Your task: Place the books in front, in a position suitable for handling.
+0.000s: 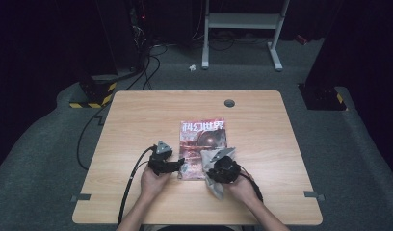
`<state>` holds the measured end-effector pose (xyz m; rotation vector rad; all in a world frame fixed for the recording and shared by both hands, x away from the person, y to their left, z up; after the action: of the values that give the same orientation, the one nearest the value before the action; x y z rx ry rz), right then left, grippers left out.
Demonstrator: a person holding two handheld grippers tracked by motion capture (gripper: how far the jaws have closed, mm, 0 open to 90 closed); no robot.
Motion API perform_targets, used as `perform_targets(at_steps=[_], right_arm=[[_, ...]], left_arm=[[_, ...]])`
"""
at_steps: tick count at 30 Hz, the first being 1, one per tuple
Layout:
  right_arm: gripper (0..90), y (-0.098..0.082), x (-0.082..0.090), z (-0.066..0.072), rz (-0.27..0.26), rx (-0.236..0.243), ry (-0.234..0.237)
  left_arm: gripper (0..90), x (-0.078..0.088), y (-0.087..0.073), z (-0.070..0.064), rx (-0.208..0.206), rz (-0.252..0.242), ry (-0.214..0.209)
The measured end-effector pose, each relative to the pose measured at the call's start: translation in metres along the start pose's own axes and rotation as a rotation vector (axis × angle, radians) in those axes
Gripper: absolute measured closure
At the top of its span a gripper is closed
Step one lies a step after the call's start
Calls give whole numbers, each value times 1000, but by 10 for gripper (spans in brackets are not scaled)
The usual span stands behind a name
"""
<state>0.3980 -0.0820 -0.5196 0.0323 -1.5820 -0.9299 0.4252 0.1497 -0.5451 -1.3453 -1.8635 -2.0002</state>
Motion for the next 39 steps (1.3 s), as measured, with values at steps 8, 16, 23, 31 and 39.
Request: perform_targets(at_steps=[8, 16, 23, 31, 39], right_arm=[[792, -11, 12, -11, 37, -33, -76], [795, 28, -19, 14, 23, 14, -13], [794, 53, -40, 39, 20, 76, 29], [793, 39, -29, 29, 12, 59, 45], [793, -11, 10, -7, 18, -25, -50]], left_arm=[[354, 0, 0, 0, -3, 0, -5], [353, 0, 0, 0, -2, 0, -4], [353, 0, 0, 0, -2, 0, -4], [353, 0, 0, 0, -5, -1, -1], [353, 0, 0, 0, -4, -1, -2]])
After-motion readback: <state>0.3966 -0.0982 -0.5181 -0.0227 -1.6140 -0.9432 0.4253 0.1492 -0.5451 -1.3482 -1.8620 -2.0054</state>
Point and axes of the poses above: each handheld gripper's, and its own axes: x roughly backward along the jaws, y roughly out of its top, z roughly to its left, the point moved 3 cm from there along -x, roughly forward along the jaws, and after that the axes turned 2 degrees about x, right-handed, at the moved point
